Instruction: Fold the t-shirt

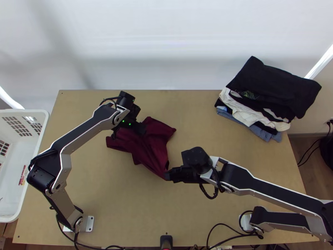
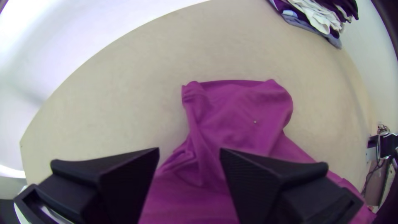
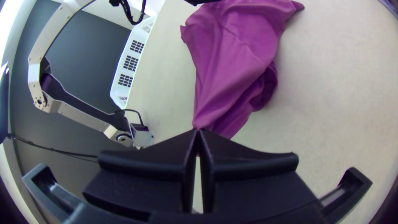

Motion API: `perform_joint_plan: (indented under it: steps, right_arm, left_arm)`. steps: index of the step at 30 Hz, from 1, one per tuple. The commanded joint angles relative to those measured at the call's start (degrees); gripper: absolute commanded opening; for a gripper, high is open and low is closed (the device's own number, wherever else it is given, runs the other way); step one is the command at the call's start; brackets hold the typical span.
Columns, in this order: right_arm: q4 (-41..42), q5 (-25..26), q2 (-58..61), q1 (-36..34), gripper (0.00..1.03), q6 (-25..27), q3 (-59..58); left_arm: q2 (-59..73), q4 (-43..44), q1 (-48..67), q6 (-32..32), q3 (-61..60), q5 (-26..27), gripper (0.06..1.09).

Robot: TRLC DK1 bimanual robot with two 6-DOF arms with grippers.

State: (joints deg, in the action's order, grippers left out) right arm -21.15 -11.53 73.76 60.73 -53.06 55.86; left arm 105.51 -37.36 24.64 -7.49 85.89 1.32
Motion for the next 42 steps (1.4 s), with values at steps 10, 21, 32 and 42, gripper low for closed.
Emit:
perform_joint_plan:
  steps: [10, 21, 32, 42]
  right_arm:
    - [-1.44, -0.25, -2.92, -6.41, 0.03, 1.91, -0.13]
    - [-1.62, -0.34, -4.15, -5.53, 0.03, 1.47, -2.15]
    - [-1.62, -0.34, -4.15, -5.45, 0.03, 1.29, -2.59]
    - [-1.53, -0.25, -4.32, -5.80, 0.03, 1.73, -3.74]
  left_arm:
    - [-2.68, 6.43, -2.50, 2.39, -2.83, 0.44, 0.10]
    - [-3.03, -2.71, -1.97, 1.60, -0.72, 0.35, 0.74]
    - [1.98, -3.24, -2.41, 0.28, 0.07, 0.35, 0.74]
    - [1.10, 1.77, -2.14, 1.69, 3.06, 0.44, 0.10]
